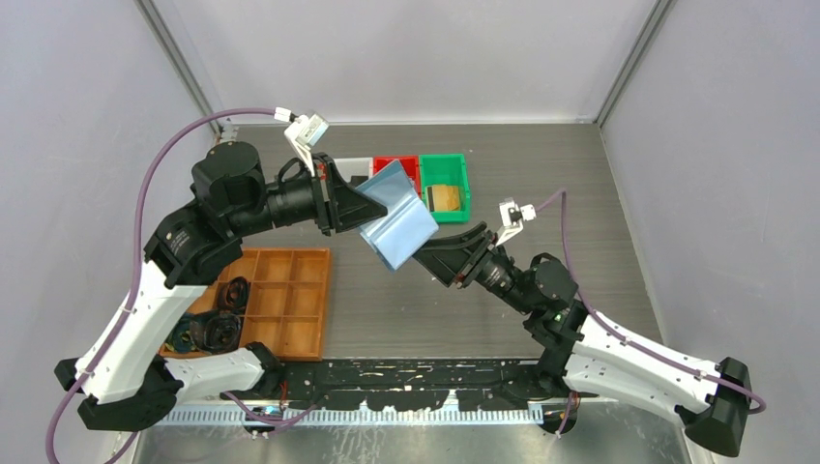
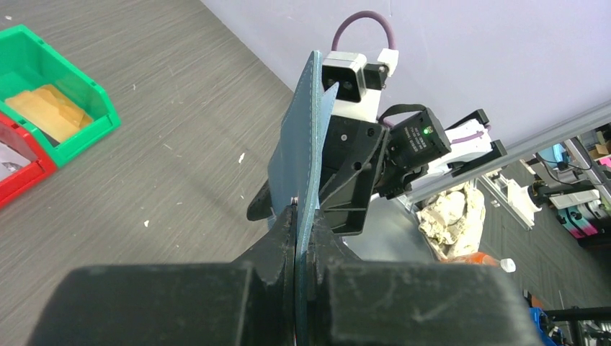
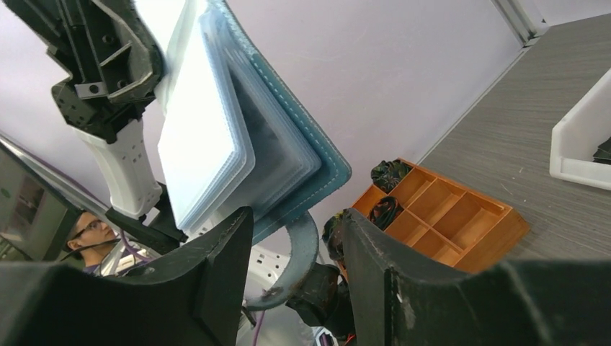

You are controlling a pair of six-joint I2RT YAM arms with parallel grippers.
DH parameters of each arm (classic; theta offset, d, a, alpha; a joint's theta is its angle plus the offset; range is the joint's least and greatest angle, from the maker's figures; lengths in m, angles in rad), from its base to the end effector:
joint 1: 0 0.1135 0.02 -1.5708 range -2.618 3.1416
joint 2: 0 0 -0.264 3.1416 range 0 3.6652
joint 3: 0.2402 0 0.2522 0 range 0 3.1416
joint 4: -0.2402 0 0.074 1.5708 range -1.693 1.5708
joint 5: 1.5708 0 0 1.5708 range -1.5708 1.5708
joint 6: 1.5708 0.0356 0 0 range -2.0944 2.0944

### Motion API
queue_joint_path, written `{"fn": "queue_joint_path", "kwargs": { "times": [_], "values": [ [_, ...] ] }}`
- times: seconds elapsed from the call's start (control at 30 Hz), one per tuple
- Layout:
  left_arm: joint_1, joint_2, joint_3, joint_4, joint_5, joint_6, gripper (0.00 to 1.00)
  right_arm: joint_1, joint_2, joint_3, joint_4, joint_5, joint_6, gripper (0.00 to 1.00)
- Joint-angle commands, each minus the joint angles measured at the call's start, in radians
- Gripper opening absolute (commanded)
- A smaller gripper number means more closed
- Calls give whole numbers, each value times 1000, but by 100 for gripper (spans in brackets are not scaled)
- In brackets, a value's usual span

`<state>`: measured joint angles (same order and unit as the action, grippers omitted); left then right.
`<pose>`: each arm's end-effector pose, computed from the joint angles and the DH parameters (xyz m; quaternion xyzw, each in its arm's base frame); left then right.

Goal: Take the credit cards out of the card holder
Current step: Open the card holder at the center of the board.

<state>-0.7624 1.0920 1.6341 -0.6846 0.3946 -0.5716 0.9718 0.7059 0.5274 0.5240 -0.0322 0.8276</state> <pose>0.1229 -0.1363 0.5104 0.1984 0.7254 -0.5137 0.4130 0.0971 0.1443 0.3374 -0.0546 0.5725 0.6464 0.5014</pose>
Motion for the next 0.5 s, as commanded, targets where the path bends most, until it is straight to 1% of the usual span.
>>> {"fn": "queue_joint_path", "kwargs": {
  "times": [0.0,0.17,0.33,0.4,0.47],
  "values": [
    [6,-10,41,88,35,-29,0,4,30,50,77,67,10,55],
    [11,-11,41,85,32,-22,0,4,86,97,126,68,15,62],
    [14,-17,36,77,34,-18,0,3,119,142,193,50,17,80],
    [14,-22,28,74,38,-15,0,4,128,161,212,29,15,85],
    [14,-24,23,71,39,-11,0,3,145,188,218,-16,21,86]
  ]
}}
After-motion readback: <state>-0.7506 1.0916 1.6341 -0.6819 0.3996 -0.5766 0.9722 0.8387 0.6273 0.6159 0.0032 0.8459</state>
